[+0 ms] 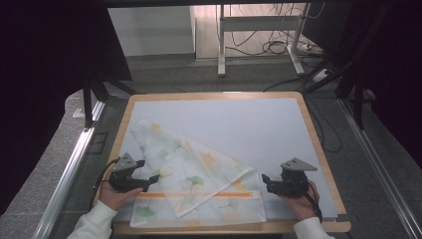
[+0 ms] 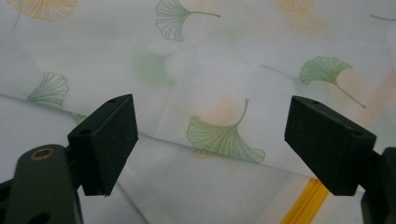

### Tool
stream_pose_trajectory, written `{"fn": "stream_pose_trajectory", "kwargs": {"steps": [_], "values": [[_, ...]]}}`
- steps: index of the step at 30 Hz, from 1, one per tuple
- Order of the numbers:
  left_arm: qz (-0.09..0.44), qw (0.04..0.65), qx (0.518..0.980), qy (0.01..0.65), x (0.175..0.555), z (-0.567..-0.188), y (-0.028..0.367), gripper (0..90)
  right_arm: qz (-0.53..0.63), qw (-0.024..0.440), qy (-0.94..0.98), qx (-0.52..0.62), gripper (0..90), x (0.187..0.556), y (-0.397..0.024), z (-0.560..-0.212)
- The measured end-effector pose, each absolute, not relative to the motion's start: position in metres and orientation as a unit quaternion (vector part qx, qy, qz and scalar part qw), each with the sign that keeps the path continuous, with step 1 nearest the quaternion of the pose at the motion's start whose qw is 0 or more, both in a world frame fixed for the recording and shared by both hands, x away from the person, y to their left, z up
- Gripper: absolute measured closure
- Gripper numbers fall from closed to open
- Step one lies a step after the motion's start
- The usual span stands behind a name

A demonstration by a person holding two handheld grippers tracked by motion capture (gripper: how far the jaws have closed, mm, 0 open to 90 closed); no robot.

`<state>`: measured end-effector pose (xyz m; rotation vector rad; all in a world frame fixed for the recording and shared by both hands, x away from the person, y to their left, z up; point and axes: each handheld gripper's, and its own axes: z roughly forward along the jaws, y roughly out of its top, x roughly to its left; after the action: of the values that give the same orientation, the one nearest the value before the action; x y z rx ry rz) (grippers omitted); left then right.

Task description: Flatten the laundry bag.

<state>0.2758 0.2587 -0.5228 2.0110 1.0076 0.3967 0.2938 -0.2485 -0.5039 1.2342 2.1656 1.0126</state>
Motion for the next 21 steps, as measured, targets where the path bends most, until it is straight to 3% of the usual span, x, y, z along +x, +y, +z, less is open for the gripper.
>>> {"fn": "stream_pose_trajectory", "kwargs": {"steps": [21], "values": [[0.157,0.403,0.811,0.395,0.276,-0.524,0.258,16.9,0.382,0.188,0.794,0.434,30.9,0.288,-0.238,-0.496]]}}
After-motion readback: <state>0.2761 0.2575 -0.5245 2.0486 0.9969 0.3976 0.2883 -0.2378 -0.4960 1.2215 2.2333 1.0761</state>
